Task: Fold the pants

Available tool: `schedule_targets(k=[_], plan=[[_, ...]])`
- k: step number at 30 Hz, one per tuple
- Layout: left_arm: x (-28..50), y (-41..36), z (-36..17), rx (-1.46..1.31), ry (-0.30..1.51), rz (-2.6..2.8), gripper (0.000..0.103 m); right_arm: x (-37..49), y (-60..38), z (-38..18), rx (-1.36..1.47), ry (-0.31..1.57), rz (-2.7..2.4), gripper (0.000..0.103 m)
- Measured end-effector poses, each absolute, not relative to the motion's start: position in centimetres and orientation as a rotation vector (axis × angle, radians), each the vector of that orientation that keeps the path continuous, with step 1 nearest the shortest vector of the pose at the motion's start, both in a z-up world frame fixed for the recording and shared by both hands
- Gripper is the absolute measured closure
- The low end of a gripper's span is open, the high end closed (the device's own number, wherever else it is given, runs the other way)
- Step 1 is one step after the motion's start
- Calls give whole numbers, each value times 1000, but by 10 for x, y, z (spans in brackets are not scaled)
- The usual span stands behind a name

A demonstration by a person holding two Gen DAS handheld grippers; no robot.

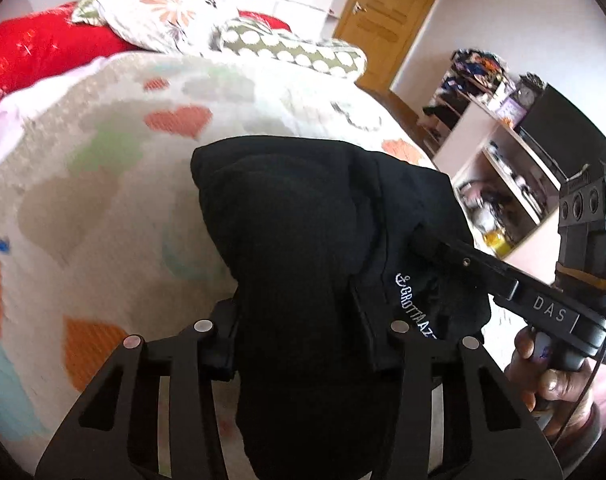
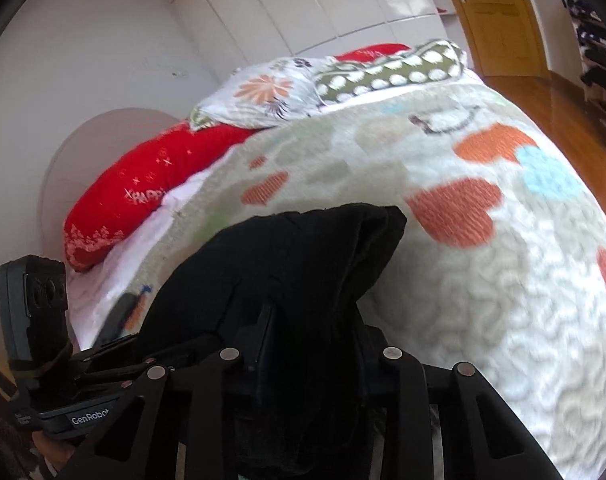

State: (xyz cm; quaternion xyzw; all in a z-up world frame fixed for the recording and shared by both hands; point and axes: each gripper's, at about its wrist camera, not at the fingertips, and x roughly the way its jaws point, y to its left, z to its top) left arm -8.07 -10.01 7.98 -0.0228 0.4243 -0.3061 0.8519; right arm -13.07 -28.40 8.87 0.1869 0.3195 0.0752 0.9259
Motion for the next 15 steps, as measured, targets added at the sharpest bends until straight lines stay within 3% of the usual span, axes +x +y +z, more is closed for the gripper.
schedule_targets(k=[9,12,15], plan=[[-15,-97,63,-41,917,-555,58,-57,-277,82,390,683,149,72],[-2,-92,40,-68,977,-509,35,-30,-275,56,335,793,89,70],[-5,-81,38,-85,964,-502,24,-40,-279,56,313,780,63,55]])
